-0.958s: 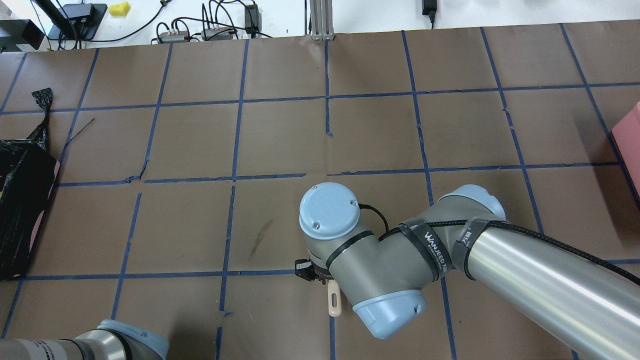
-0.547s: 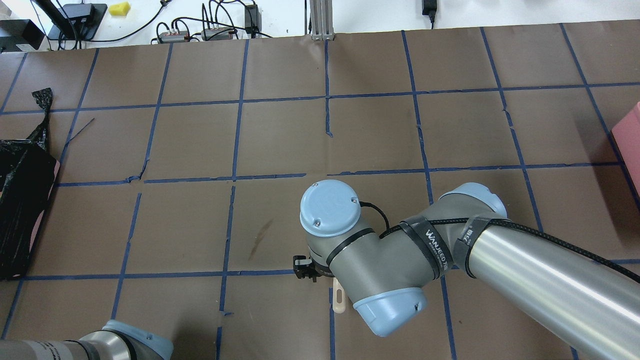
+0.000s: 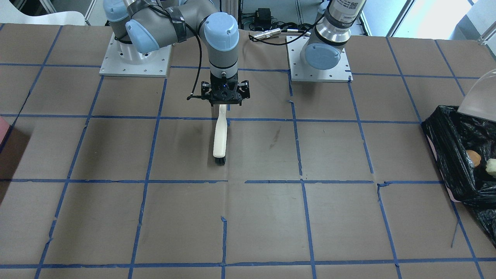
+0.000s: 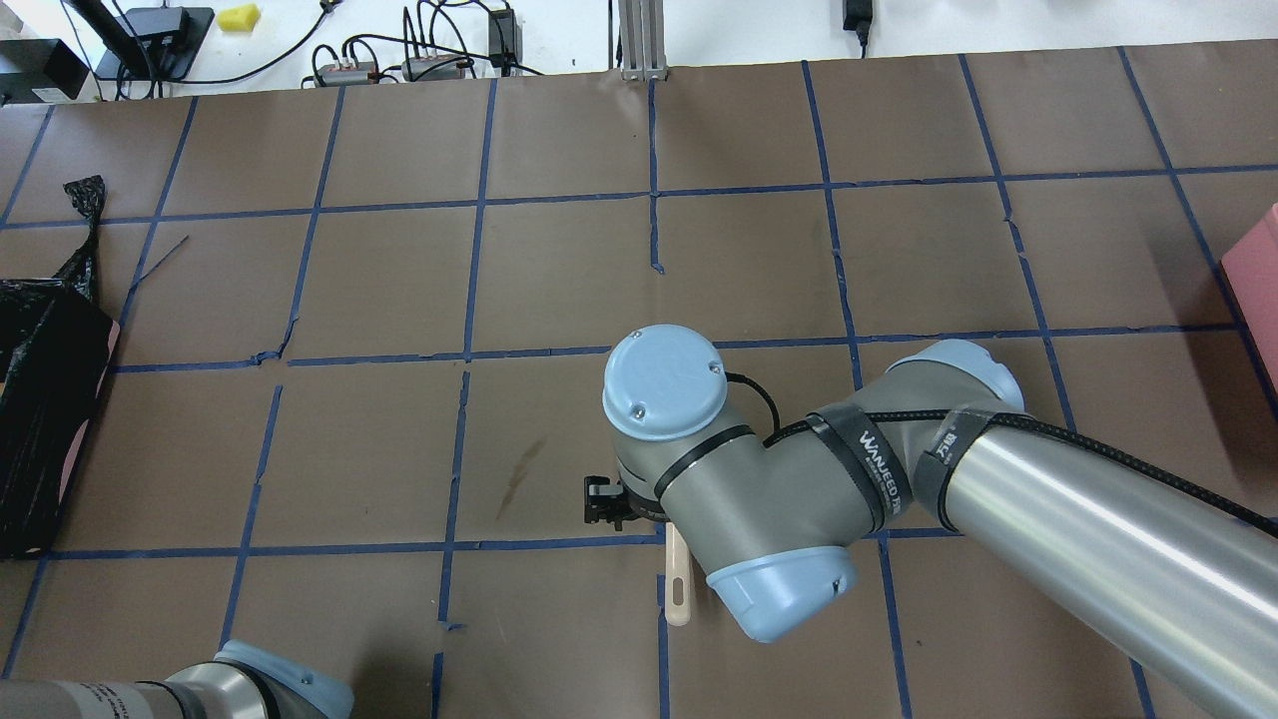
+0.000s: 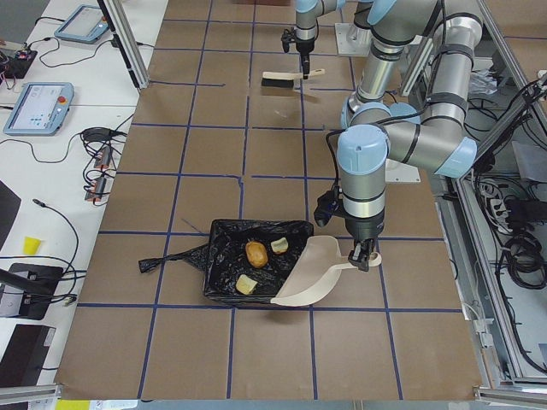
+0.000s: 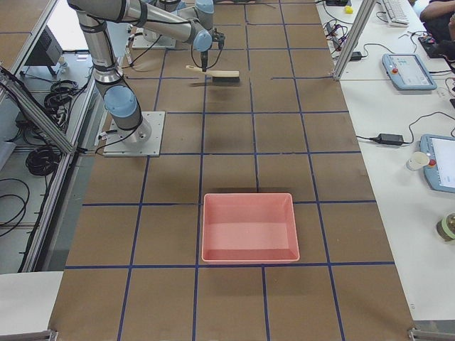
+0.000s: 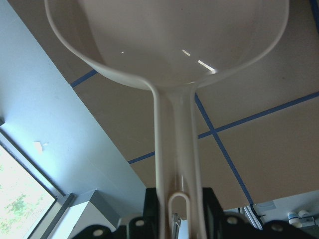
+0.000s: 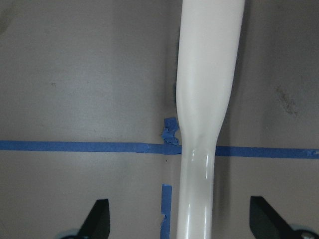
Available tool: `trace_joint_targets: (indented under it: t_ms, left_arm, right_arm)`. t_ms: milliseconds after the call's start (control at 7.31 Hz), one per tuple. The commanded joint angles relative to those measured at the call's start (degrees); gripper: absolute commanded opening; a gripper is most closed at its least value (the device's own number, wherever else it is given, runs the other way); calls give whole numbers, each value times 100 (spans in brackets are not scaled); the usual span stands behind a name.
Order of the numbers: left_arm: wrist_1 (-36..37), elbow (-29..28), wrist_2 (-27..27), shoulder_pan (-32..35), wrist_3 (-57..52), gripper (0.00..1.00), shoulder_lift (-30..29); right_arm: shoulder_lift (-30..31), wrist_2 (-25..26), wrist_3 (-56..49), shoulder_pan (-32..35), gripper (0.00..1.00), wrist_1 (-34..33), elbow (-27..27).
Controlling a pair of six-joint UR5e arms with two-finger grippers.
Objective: Sweep and dump trash in nearest bin
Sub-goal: 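Lower the brush onto the table and open the right gripper, raising it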
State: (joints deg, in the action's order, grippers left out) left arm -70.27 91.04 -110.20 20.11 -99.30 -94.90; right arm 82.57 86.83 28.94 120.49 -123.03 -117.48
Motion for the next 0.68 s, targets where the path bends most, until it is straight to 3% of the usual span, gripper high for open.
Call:
trace_joint_targets:
  t_ms: [0, 137, 410, 547]
  left_arm:
    - [92, -32, -29, 98, -45, 0, 85]
    - [84, -42, 33, 98, -63, 0, 121]
    - [-82, -278, 883, 89, -63, 0, 217]
    - [-432, -445, 973, 98, -46, 0, 296]
  right_arm:
    - [23, 44, -73, -349, 100, 427, 539]
    - [23, 262, -264, -664, 100, 577, 777]
    - [49, 264, -600, -1437, 100, 815, 1251]
    - [127, 264, -600, -1719, 100, 1034, 1567]
